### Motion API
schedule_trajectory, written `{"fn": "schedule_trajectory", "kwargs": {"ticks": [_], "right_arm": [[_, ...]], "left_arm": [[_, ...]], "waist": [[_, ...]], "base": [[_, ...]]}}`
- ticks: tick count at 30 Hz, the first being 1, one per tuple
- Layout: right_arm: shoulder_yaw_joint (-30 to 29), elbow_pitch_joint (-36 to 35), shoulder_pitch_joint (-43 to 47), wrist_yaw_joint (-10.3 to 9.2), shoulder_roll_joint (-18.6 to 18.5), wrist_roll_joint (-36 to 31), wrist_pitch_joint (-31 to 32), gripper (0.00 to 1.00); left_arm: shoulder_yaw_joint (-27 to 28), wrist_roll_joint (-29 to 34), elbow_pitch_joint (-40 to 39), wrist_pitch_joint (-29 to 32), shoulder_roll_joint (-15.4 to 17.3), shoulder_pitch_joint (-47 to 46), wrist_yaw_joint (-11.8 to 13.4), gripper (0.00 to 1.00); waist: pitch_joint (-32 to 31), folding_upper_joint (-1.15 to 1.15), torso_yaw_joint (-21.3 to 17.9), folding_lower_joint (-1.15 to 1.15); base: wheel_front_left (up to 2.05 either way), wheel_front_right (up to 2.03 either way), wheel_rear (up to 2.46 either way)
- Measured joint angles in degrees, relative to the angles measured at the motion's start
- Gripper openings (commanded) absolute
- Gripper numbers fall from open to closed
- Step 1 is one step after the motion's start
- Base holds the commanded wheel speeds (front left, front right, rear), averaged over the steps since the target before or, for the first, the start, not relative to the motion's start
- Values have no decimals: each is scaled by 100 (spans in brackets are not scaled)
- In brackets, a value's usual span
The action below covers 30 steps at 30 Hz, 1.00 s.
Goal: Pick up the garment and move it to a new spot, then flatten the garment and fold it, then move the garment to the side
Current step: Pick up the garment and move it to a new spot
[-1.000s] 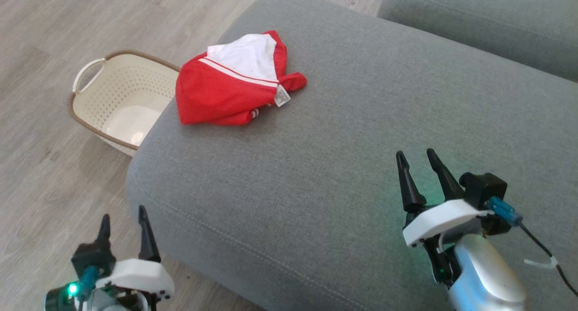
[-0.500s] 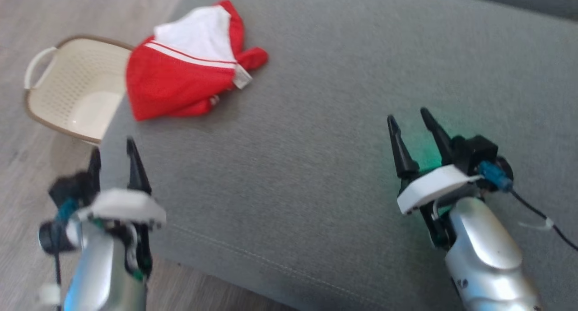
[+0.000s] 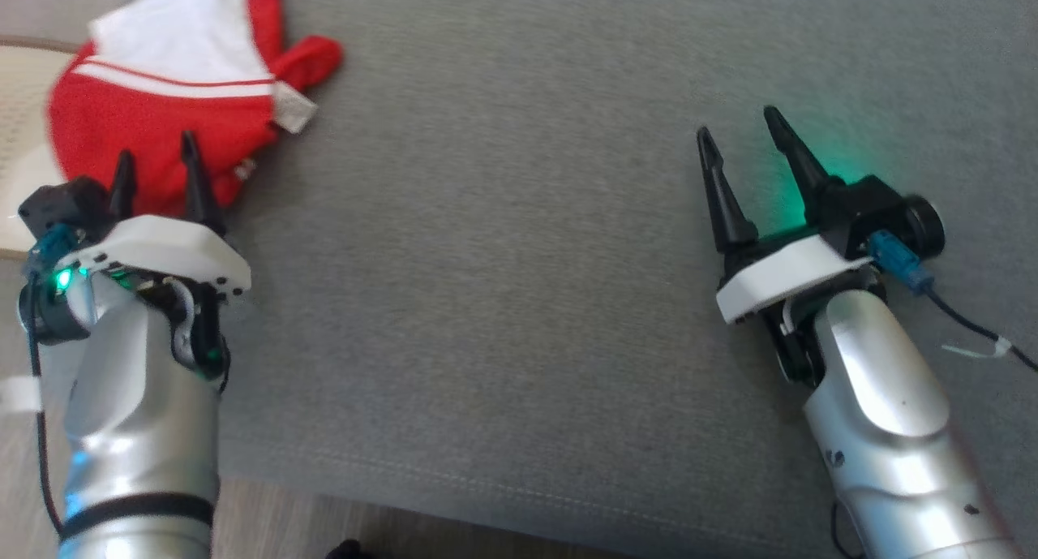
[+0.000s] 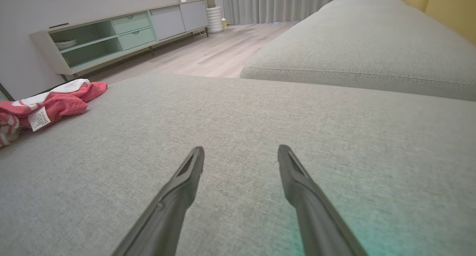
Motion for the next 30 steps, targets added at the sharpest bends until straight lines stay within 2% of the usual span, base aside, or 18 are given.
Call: {"fn": "schedule_trajectory", "kwargs": {"ticks": [3, 8, 9, 10, 14, 21, 26, 30], "right_arm": [[62, -177, -90, 0, -2, 8, 0, 100], [166, -367, -166, 0, -3, 88, 0, 100], [153, -376, -171, 0, -4, 137, 0, 100], [151, -379, -172, 0, -5, 170, 0, 100], [102, -346, -160, -1, -7, 266, 0, 100], [77, -242, 68, 0, -5, 654, -1, 100], [130, -235, 266, 0, -3, 850, -1, 100], [200, -238, 323, 0, 0, 940, -1, 100]], "left_arm": [[48, 43, 721, -1, 163, -305, -114, 100], [84, 64, 1549, -58, 458, -815, -86, 100], [87, 81, 1602, -58, 487, -880, -74, 63], [84, 92, 1621, -57, 505, -921, -68, 0], [79, 178, 1321, -3, 497, -826, -42, 0], [19, 393, 134, 1, 525, -460, -51, 0], [-259, 577, -683, 1, 486, -439, -189, 0], [-606, 659, -1098, 0, 296, -400, -352, 0]], "waist": [[150, 0, -198, 0], [309, 0, -512, 0], [318, 0, -563, 0], [317, 0, -607, 0], [178, 0, -690, 0], [-243, 0, -828, 0], [-535, 0, -1060, 0], [-710, 0, -1363, -1]], "base": [[0, 0, 0], [0, 0, 0], [0, 0, 0], [0, 0, 0], [0, 0, 0], [0, 0, 0], [0, 0, 0], [0, 0, 0]]}}
